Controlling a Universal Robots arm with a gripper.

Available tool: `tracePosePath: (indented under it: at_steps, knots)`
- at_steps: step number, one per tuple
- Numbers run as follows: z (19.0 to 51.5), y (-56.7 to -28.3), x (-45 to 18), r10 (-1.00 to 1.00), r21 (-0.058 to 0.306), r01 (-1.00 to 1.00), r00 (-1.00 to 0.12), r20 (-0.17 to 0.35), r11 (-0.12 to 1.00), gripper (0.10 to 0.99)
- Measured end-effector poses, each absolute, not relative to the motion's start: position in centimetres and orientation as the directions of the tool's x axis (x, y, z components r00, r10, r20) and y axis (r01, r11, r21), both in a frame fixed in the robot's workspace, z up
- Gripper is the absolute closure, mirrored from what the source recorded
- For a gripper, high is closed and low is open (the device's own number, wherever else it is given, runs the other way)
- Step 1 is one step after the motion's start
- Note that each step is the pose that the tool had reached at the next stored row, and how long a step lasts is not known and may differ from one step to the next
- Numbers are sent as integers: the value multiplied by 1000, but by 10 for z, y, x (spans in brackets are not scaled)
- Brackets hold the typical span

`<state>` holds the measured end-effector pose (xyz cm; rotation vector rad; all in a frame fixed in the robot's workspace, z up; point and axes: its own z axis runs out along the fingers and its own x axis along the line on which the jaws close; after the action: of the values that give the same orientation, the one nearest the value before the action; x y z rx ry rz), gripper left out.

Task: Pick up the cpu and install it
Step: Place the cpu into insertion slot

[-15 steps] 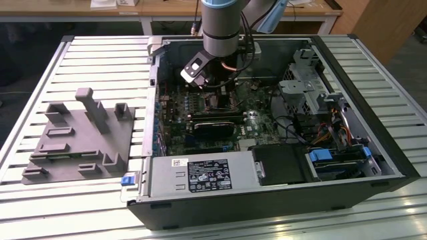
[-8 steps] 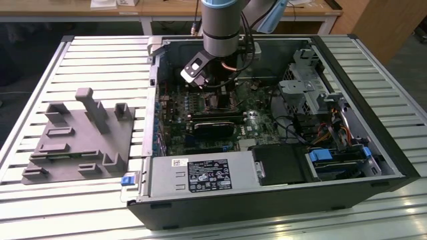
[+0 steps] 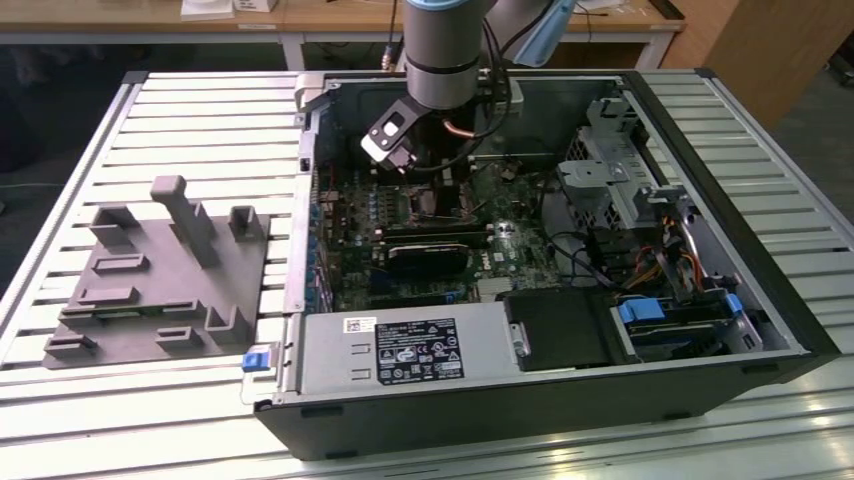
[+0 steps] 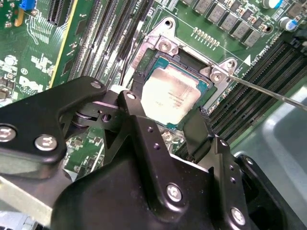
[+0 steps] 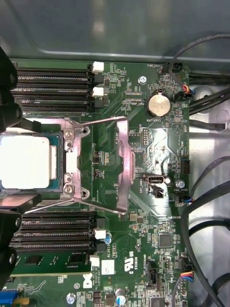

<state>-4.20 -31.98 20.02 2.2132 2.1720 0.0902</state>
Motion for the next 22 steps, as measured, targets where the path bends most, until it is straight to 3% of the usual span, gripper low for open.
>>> tracePosePath:
  at_steps: [3, 5, 6, 8, 11, 13, 22]
  knots:
    - [203, -320, -42, 1000, 69, 997, 18, 14, -19, 553]
    - [205, -320, -42, 1000, 69, 997, 18, 14, -19, 675]
    - [206, -320, -42, 1000, 69, 997, 18, 14, -19, 675]
    - [208, -320, -42, 1000, 69, 997, 18, 14, -19, 788]
    - [209, -320, -42, 1000, 69, 997, 18, 14, -19, 847]
    - [209, -320, -42, 1000, 69, 997, 18, 14, -19, 965]
    - [213, -320, -42, 1000, 69, 997, 18, 14, -19, 980]
